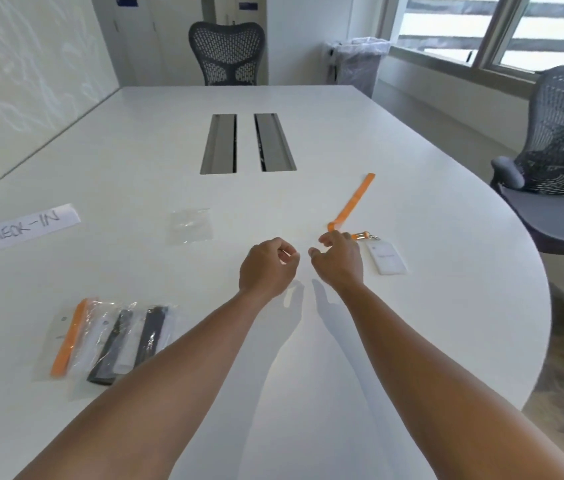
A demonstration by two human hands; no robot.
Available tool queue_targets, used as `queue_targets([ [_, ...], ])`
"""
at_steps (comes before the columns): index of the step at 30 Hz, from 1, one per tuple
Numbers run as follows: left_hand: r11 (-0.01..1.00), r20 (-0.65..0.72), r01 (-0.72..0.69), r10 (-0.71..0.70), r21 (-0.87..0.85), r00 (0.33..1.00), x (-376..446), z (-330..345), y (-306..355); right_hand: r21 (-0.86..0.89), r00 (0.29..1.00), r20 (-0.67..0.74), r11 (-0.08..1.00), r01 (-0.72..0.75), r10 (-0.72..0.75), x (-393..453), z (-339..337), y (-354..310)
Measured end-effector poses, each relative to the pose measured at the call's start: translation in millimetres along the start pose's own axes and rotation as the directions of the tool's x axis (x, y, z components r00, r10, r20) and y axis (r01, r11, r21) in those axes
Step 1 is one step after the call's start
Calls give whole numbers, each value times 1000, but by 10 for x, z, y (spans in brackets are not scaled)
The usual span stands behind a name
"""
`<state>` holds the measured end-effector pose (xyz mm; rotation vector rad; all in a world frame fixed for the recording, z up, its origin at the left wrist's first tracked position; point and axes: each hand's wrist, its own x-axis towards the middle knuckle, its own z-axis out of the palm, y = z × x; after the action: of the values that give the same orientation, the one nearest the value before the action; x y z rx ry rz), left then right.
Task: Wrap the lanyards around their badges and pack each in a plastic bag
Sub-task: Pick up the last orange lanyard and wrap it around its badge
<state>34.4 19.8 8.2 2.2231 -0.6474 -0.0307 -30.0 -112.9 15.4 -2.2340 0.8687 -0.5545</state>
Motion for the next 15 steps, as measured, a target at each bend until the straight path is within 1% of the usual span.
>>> queue_targets([
  [3,997,52,-24,28,-73,998,32,311,178,-22,988,-125,996,-89,86,87,-138,219],
  [5,990,99,23,-9,-142,995,40,522,285,-35,965,-213,986,-163,152,131,-226,380],
  [7,976,152,84,-54,-201,987,41,720,354,-46,938,-266,969,-244,224,168,-310,533],
  [9,966,173,110,-70,-235,982,29,882,405,-56,919,-258,946,-321,297,203,-382,682],
  [12,956,118,70,-38,-283,992,-6,1065,483,-53,909,-205,924,-380,362,232,-433,876],
  [13,961,104,45,-17,-274,994,-24,1114,503,-56,911,-195,923,-380,363,230,-432,925],
  [15,979,85,-14,31,-201,996,-70,1194,520,-63,920,-189,930,-361,344,212,-422,997],
])
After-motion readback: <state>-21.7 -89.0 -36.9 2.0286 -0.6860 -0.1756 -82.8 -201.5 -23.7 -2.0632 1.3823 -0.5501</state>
